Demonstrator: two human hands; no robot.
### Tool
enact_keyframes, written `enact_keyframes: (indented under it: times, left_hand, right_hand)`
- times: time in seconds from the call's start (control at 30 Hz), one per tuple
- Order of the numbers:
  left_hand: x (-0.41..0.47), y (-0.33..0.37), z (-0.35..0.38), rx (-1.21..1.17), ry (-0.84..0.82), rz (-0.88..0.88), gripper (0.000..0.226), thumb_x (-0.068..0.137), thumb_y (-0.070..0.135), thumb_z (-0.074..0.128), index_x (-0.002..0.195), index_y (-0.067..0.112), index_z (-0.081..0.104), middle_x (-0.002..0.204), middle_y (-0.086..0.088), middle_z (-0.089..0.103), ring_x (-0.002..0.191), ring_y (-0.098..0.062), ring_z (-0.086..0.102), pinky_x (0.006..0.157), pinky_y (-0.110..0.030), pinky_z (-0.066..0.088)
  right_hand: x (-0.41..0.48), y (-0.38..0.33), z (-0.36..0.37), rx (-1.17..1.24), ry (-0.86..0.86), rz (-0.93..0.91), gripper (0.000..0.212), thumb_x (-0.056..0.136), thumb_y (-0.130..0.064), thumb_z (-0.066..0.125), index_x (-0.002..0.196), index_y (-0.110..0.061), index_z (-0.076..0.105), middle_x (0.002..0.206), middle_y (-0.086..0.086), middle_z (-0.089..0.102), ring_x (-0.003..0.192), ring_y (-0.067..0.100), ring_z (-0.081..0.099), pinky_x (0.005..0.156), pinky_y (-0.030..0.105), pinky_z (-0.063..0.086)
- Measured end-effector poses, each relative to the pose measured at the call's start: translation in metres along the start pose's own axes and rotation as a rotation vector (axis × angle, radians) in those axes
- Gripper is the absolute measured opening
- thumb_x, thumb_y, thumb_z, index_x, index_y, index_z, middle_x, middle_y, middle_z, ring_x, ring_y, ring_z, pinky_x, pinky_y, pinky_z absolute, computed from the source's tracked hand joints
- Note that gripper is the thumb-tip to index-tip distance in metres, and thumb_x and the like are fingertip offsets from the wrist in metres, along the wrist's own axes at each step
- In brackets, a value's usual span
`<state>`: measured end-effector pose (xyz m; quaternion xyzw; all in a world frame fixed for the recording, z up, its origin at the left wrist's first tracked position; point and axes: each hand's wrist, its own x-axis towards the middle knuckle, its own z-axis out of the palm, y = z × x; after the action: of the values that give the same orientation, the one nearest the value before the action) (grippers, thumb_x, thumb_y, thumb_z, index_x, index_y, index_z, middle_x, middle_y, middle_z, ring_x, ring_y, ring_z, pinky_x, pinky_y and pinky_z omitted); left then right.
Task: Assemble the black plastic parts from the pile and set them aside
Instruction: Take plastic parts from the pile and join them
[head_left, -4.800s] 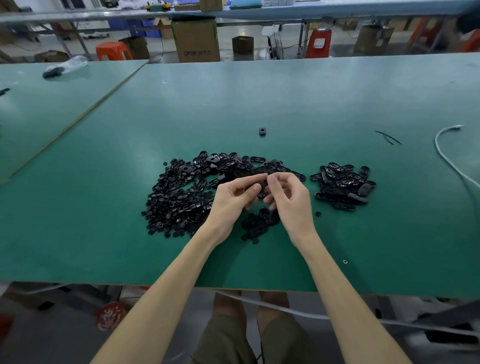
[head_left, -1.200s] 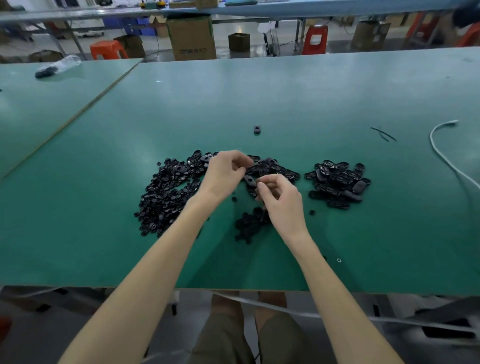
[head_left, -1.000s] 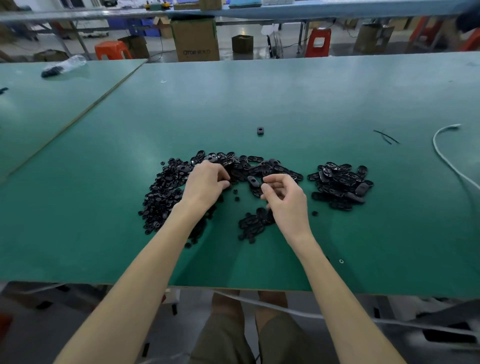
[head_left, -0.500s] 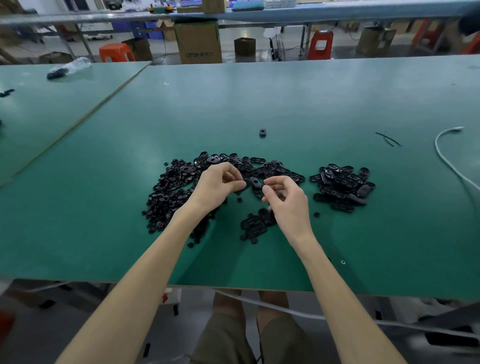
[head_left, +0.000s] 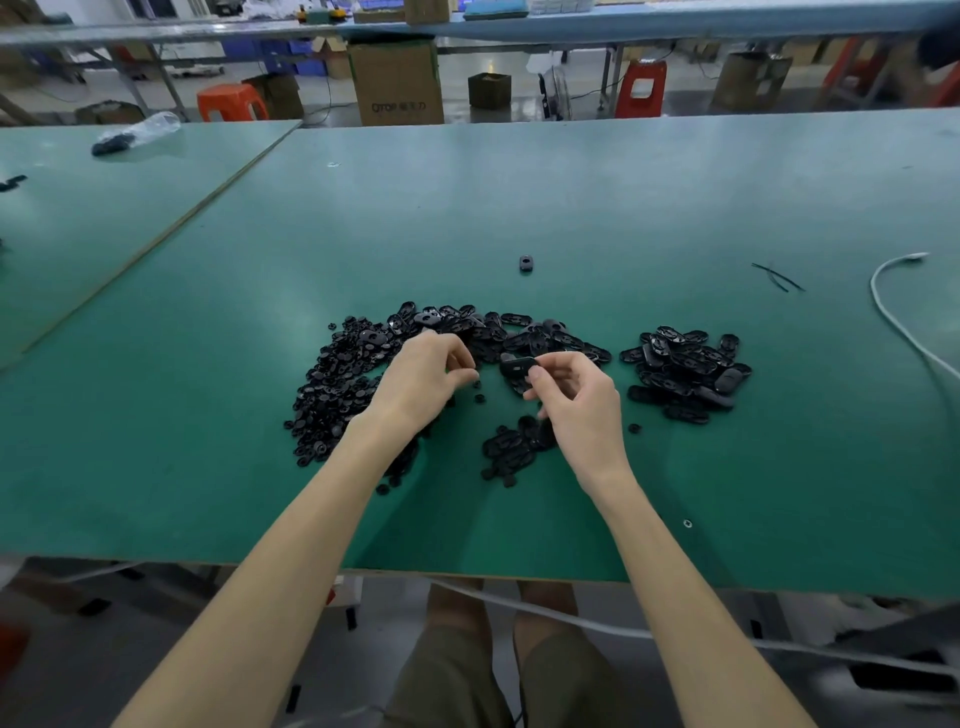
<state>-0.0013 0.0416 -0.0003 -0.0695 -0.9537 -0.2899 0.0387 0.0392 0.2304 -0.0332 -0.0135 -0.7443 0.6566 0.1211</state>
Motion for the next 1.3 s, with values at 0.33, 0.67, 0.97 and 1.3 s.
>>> enact_keyframes:
  times: [0.33, 0.67, 0.97, 1.3]
  left_hand:
    - [-0.002, 0.003, 0.004, 0.054, -0.016, 0.023, 0.009, 0.096, 0.020, 0.072, 0.100, 0.016, 0.065, 0.099, 0.002, 0.055, 0.088, -0.016, 0.056, 0.081, -0.029, 0.044]
    - [-0.001, 0.006, 0.009, 0.077, -0.017, 0.042, 0.015, 0.103, 0.023, 0.062, 0.104, 0.010, 0.070, 0.103, -0.001, 0.057, 0.095, -0.022, 0.056, 0.085, -0.034, 0.045]
    - [-0.005, 0.017, 0.011, -0.477, -0.020, -0.019, 0.010, 0.103, 0.012, 0.063, 0.094, 0.011, 0.068, 0.078, 0.001, 0.074, 0.056, -0.006, 0.064, 0.053, -0.011, 0.041]
    - [-0.012, 0.015, 0.008, -0.568, -0.029, -0.026, 0.005, 0.097, 0.012, 0.071, 0.097, 0.014, 0.076, 0.080, -0.002, 0.076, 0.066, -0.007, 0.067, 0.057, -0.013, 0.045]
  right_hand:
    - [0.001, 0.001, 0.000, -0.011, 0.001, -0.006, 0.006, 0.100, -0.012, 0.068, 0.100, -0.018, 0.069, 0.085, 0.000, 0.075, 0.070, 0.008, 0.071, 0.058, 0.021, 0.054]
    - [0.001, 0.001, 0.000, -0.020, 0.003, -0.010, 0.008, 0.100, -0.011, 0.067, 0.099, -0.019, 0.068, 0.086, 0.000, 0.075, 0.069, 0.008, 0.071, 0.057, 0.020, 0.053]
    - [0.000, 0.000, 0.000, 0.002, 0.023, 0.001, 0.009, 0.101, -0.012, 0.066, 0.101, -0.020, 0.068, 0.086, 0.002, 0.074, 0.069, 0.007, 0.069, 0.057, 0.019, 0.052]
    - [0.000, 0.001, 0.000, 0.024, 0.045, 0.005, 0.010, 0.100, -0.012, 0.066, 0.100, -0.021, 0.068, 0.084, -0.001, 0.074, 0.073, 0.012, 0.071, 0.060, 0.022, 0.054]
